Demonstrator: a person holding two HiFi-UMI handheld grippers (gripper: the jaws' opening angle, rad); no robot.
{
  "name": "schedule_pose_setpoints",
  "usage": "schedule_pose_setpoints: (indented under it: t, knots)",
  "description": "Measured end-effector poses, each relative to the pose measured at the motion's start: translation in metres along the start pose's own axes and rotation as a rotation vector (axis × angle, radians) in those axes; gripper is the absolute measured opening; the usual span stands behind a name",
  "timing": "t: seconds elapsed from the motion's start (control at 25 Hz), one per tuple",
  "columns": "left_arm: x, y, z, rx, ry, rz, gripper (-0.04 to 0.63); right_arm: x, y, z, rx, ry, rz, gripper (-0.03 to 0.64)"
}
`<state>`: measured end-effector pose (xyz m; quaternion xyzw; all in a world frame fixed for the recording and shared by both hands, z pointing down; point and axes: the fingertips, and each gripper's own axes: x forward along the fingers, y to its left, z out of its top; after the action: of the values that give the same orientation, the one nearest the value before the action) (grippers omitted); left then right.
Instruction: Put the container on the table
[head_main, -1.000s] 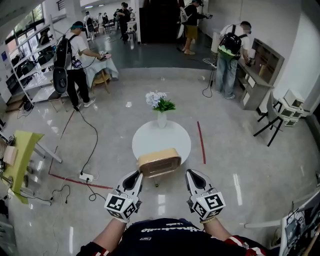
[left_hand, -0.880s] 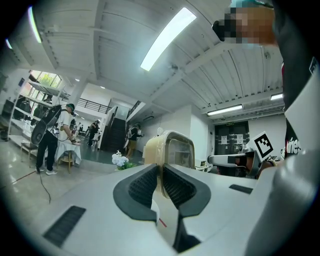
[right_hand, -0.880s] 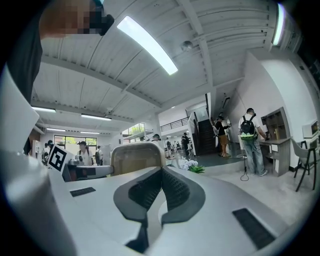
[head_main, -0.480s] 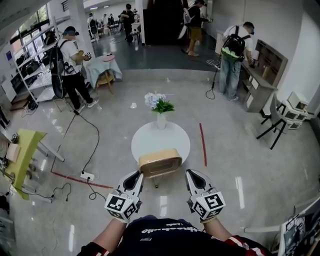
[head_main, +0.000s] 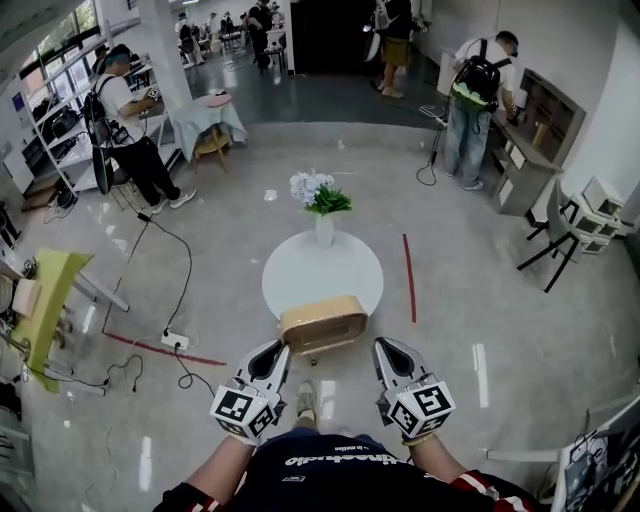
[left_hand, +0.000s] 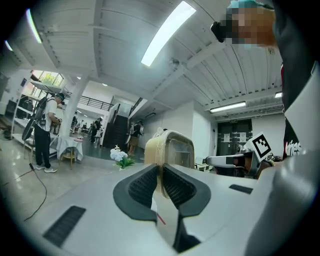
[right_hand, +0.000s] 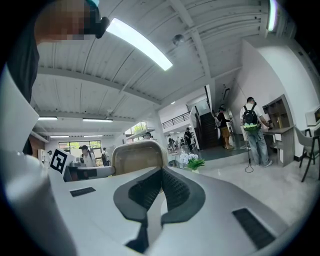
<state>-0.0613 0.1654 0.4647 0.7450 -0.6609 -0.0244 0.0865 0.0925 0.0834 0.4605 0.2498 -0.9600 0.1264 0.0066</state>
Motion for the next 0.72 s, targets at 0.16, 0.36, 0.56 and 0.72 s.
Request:
schedule_pose_setpoints:
  t: [0.16, 0.36, 0.56, 0.72]
  knots:
    - [0.015, 0.014, -0.003, -0.007, 0.004, -0.024, 0.049, 0.016, -0.006, -0.004, -0.005, 0.010, -0.024, 0.015]
    - [0.043, 0.046, 0.006, -0.005, -0.009, -0.036, 0.049, 0.055, -0.018, 0.001, -0.009, 0.022, -0.031, 0.015]
    - [0.075, 0.095, 0.021, -0.009, -0.024, -0.041, 0.049, 0.114, -0.029, 0.019, -0.018, 0.004, -0.040, 0.015]
    - [0.096, 0.135, 0.036, -0.011, -0.038, -0.044, 0.049, 0.161, -0.030, 0.029, -0.031, -0.003, -0.035, 0.015]
